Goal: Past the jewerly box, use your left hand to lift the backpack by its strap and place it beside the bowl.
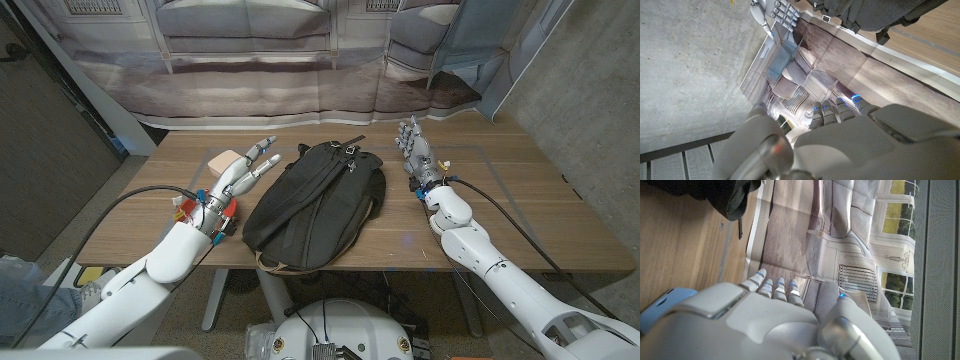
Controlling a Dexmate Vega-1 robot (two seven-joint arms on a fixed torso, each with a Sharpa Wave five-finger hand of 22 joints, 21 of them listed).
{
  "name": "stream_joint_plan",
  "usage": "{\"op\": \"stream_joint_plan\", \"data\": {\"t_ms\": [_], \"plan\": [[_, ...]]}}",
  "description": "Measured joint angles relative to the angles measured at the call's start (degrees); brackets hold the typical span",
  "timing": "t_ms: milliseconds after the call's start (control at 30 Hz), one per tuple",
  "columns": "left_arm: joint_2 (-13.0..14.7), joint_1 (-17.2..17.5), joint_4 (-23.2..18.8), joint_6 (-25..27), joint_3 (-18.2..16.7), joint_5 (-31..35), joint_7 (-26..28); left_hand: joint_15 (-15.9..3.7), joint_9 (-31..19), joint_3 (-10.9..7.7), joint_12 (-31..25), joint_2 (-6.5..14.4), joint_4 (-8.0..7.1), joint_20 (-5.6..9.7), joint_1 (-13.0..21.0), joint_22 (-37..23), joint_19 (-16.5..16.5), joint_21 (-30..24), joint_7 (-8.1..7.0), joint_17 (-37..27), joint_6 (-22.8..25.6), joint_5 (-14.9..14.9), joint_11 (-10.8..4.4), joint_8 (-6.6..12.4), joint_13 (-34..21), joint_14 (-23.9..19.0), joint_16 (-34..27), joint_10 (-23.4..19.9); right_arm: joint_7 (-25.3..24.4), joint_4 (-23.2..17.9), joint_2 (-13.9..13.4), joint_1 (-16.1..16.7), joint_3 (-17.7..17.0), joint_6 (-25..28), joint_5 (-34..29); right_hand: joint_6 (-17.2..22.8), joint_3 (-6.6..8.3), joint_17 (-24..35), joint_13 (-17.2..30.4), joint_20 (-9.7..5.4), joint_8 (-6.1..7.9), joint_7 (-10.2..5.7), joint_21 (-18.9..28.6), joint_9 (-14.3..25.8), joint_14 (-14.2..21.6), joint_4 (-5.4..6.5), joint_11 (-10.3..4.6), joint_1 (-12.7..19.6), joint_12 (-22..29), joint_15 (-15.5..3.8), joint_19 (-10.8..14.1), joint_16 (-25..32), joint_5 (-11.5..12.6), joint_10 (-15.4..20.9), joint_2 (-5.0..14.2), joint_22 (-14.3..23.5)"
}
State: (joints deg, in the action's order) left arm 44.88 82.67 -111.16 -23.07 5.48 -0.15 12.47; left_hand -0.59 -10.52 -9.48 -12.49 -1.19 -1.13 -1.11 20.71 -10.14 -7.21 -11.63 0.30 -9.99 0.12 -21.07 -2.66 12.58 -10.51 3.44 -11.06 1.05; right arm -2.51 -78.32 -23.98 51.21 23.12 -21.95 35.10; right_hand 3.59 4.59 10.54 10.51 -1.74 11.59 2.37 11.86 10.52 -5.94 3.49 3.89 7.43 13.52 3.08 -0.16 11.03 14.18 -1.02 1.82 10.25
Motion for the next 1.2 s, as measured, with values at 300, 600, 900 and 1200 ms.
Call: {"op": "stream_joint_plan", "data": {"t_ms": [300,600,900,1200], "plan": [[0.2,1.4,-1.7,2.2,-0.7,2.6,0.9,0.0,0.0,-0.08,0.2,-0.2,0.38,0.0,0.8,0.0,0.0,0.0,0.22,0.0,0.2,0.0,0.0,0.0,0.0,0.0,0.3,0.0,-0.1,0.0,0.1,0.0,0.1,0.0,-0.1,0.0,0.0,0.0,0.0,0.0,0.0,-0.01,0.0,0.0,0.0,0.0,0.21,0.0,0.0,0.0,0.0,0.0,0.0,0.2,0.0,0.0],[0.1,2.9,-4.1,5.4,-1.3,6.5,2.8,0.0,0.0,-0.38,0.4,0.0,1.03,-0.42,1.5,0.0,-0.4,0.0,0.22,0.0,0.2,-0.2,0.0,0.0,0.0,0.0,0.3,0.0,-0.2,-0.9,-0.1,0.6,0.1,0.0,-0.1,0.0,0.0,0.0,0.0,0.0,0.0,-0.01,0.0,0.0,0.0,0.0,0.21,0.0,0.0,0.0,0.0,0.0,-0.3,0.2,0.0,0.0],[-0.2,4.3,-6.2,8.7,-1.5,10.1,4.4,0.0,0.0,-0.4,0.4,-0.3,1.48,-1.04,2.4,0.0,-0.4,0.2,0.22,0.0,0.2,-0.4,0.01,-0.02,0.0,0.0,0.3,0.0,-0.3,-1.7,-0.5,1.3,-0.1,-0.2,-0.2,0.0,0.0,0.0,0.0,0.0,0.0,-0.01,0.0,0.0,0.0,0.0,0.21,0.0,0.0,0.0,0.0,0.0,-0.3,0.2,0.0,0.0],[-0.4,5.5,-8.7,12.7,-1.5,13.6,5.4,0.0,0.0,-0.39,0.4,-0.5,1.95,-1.06,3.1,0.0,-0.4,0.2,-0.1,0.0,0.5,-0.4,0.01,-0.41,0.0,0.0,0.2,0.0,-0.2,-1.8,-0.5,1.5,-0.1,-0.4,-0.1,0.0,0.0,0.0,0.0,0.0,0.0,-0.01,0.0,0.0,0.0,0.0,0.21,0.3,0.0,0.0,0.0,0.0,-0.3,0.2,0.25,0.0]]}}
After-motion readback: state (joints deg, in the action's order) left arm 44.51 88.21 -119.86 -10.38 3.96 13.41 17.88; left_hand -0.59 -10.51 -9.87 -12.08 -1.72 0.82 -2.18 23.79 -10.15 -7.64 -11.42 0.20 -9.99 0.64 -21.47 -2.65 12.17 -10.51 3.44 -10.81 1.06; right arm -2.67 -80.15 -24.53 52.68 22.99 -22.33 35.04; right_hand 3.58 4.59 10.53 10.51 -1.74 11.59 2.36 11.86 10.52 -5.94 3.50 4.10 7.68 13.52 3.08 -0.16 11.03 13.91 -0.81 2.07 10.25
